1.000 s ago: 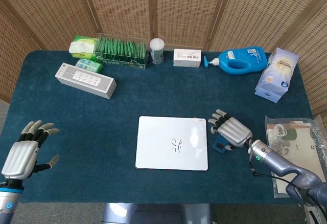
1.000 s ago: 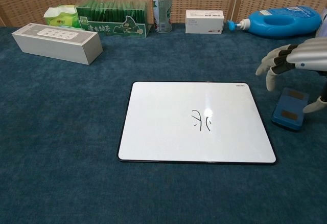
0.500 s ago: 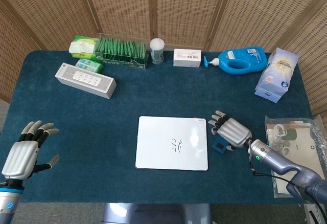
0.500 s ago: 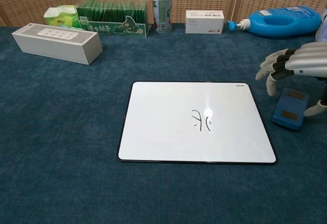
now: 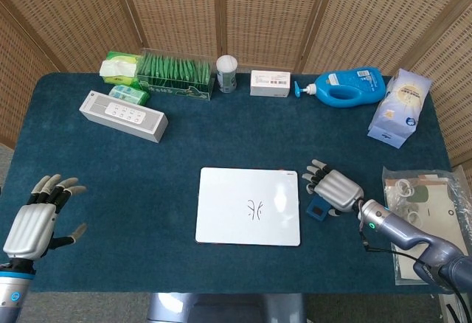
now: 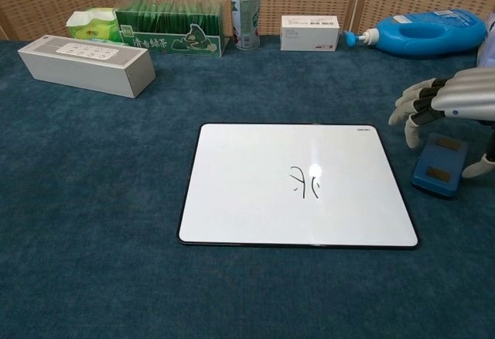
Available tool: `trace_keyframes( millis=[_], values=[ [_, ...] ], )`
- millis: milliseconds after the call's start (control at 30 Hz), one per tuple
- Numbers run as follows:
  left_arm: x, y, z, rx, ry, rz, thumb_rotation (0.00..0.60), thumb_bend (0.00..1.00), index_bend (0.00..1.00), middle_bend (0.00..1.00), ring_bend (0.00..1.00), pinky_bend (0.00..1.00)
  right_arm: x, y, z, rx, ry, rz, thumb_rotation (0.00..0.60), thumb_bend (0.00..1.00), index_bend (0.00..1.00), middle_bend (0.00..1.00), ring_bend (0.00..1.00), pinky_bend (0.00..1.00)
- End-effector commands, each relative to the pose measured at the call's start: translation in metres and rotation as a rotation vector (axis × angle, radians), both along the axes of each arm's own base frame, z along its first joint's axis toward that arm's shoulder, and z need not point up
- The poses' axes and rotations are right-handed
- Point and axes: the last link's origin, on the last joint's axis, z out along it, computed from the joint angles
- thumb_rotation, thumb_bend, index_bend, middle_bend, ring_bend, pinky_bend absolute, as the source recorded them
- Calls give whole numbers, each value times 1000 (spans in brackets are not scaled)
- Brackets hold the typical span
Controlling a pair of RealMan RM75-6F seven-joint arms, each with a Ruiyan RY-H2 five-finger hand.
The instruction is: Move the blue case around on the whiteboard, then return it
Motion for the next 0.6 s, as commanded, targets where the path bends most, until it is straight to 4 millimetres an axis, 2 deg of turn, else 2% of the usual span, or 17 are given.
trace_keyframes(
  millis=[33, 600],
  values=[
    [0, 0, 0, -1, 0, -1, 600, 332, 238, 195, 89, 0, -1, 0, 0, 1, 3, -3, 600, 0, 353, 164, 0, 0],
    [2, 0, 0, 4, 3, 0, 600, 334, 238, 195, 89, 0, -6, -3, -1, 13, 36, 2, 600, 0, 353, 164, 0, 0]
  ],
)
